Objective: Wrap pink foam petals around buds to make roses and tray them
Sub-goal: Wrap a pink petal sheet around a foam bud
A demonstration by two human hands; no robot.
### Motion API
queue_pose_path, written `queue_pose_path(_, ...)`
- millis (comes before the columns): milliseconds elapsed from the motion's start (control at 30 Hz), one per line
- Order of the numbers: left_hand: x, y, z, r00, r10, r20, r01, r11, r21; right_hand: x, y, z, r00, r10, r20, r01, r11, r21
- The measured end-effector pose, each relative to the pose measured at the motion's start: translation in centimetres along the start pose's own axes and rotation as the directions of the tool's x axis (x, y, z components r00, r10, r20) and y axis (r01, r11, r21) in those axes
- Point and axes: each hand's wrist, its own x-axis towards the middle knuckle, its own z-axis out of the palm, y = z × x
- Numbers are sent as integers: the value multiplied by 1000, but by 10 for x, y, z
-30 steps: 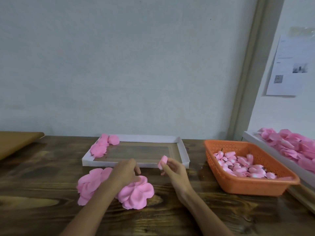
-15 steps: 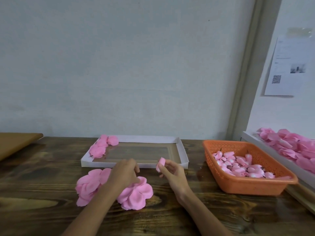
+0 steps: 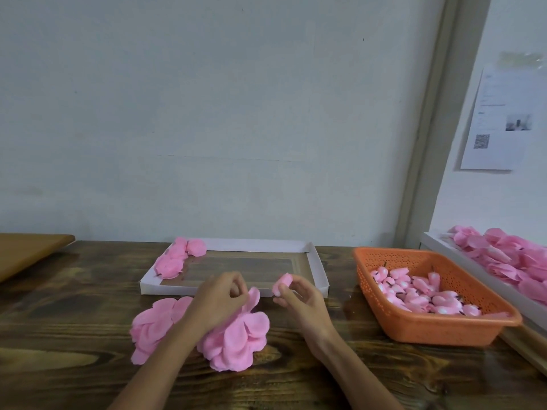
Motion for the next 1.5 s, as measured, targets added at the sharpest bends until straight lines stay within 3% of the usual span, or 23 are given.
queue_pose_path(167,14,9,6,996,-5,-87,-27,930,-366,4,-15,-4,996,-85,5,85,992,91)
queue_pose_path(300,26,18,23,991,-45,-123,-26,852,-523,7,-24,-11,1000,-27,13,24,988,154)
queue_pose_path(400,34,25,37,992,-49,-120,-21,852,-523,9,-25,-13,999,28,23,-32,987,160)
queue_pose_path(533,42,25,47,989,-79,-123,5,857,-516,11,-19,-18,1000,29,10,-30,999,36)
queue_pose_path(667,34,17,49,994,16,-111,-79,796,-599,9,-19,-20,1000,14,-1,-14,999,-44)
queue_pose_path(767,32,11,50,995,-7,-102,-59,779,-625,11,-16,-21,1000,9,-3,-9,997,-72)
queue_pose_path(833,32,1,49,997,30,-65,-64,767,-638,11,-14,-23,1000,10,1,-10,997,-77)
queue_pose_path(933,26,-6,43,995,6,97,62,725,-686,11,-15,-23,1000,-4,6,5,996,-94)
queue_pose_path(1067,29,-4,47,992,-19,122,95,750,-654,12,-16,-24,999,-29,16,30,996,-84)
queue_pose_path(1300,28,-6,59,976,-154,157,219,607,-764,12,-15,-22,997,-81,-16,79,992,-95)
queue_pose_path(1500,32,-12,65,973,-153,173,228,517,-825,13,-13,-21,979,-191,-76,178,972,-156)
